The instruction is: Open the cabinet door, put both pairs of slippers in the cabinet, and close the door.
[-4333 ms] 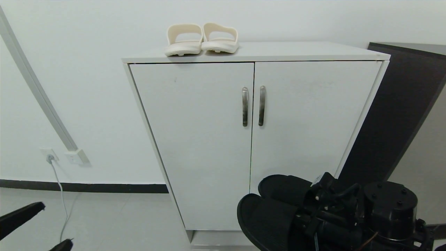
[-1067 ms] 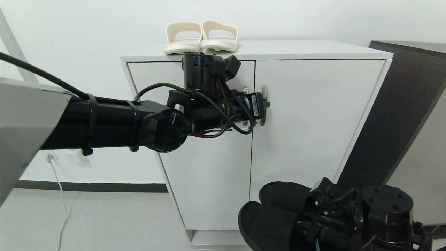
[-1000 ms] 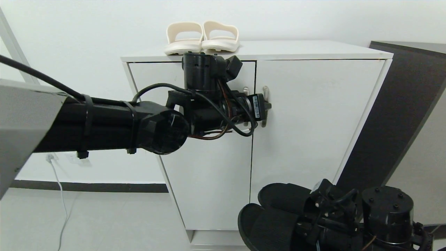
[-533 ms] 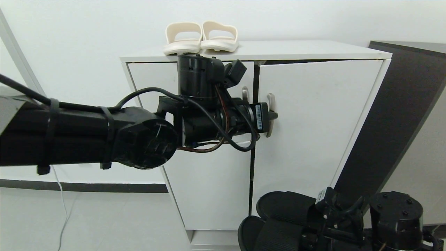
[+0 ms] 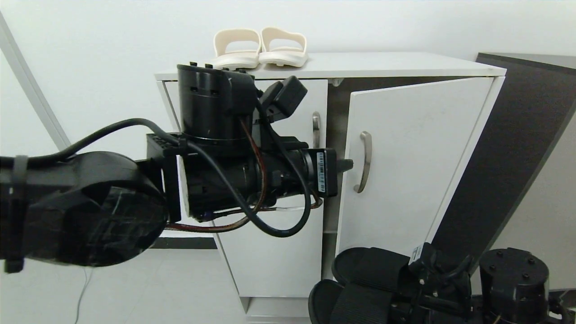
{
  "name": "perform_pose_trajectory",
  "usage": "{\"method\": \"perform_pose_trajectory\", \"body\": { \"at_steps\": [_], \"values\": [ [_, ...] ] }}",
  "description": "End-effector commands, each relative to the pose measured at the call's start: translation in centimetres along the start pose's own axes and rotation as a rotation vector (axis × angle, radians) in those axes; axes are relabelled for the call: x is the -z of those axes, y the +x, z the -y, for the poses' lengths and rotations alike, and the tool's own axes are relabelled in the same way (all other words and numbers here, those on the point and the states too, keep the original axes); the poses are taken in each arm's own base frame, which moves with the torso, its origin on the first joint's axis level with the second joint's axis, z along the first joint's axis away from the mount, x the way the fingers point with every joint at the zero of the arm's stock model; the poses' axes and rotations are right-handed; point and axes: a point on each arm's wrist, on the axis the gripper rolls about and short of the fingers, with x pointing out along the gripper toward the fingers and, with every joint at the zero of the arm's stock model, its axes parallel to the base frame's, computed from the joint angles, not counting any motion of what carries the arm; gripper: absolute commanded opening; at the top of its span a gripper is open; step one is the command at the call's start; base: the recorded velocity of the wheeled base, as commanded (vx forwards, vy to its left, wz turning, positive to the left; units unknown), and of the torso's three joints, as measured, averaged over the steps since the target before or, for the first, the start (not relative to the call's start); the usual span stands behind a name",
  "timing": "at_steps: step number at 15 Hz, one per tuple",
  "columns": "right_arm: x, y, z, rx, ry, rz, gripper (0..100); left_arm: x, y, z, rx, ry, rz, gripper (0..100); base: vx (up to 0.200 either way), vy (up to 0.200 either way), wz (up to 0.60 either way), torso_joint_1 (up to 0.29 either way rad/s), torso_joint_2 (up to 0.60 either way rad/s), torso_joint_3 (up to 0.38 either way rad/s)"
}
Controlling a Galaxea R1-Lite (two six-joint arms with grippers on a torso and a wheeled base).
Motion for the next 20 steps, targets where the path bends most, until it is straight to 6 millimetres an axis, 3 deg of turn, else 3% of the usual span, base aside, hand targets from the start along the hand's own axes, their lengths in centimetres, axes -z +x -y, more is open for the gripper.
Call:
{"method": "perform_pose_trajectory", "body": {
  "at_steps": [1, 4, 8, 12, 14, 18, 20],
  "values": [
    [0.1, -0.1, -0.2, -0.006, -0.005, -0.003, 0, -0.7, -2.1, 0.0, -0.010, -0.004, 0.034, 0, 0.000, 0.000, 0.00, 0.000, 0.00, 0.000],
    [0.6, -0.3, -1.0, -0.037, -0.023, -0.027, 0, -1.1, -1.5, -1.9, -0.041, -0.015, 0.041, 0, 0.000, 0.000, 0.00, 0.000, 0.00, 0.000],
    [1.0, -0.6, -1.6, -0.061, -0.043, -0.044, 0, -0.5, 2.8, -4.7, -0.046, -0.024, 0.101, 0, 0.000, 0.000, 0.00, 0.000, 0.00, 0.000],
    [1.1, -0.5, -1.6, -0.061, -0.043, -0.050, 0, 0.1, 6.0, -5.9, -0.045, -0.024, 0.109, 0, 0.000, 0.000, 0.00, 0.000, 0.00, 0.000],
    [1.2, -0.5, -1.6, -0.064, -0.046, -0.055, 0, 0.2, 6.2, -5.7, -0.035, -0.022, 0.118, 0, 0.000, 0.000, 0.00, 0.000, 0.00, 0.000],
    [1.3, -0.5, -1.7, -0.070, -0.057, -0.059, 0, 0.4, 6.3, -4.8, -0.016, -0.060, 0.116, 0, -0.200, 0.000, 0.00, 0.005, 0.00, 0.002],
    [1.5, -0.6, -2.2, -0.088, -0.062, -0.069, 0, 1.1, 6.2, -2.0, 0.053, -0.077, 0.105, 0, -0.200, 0.000, 0.00, 0.002, 0.00, 0.005]
  ]
}}
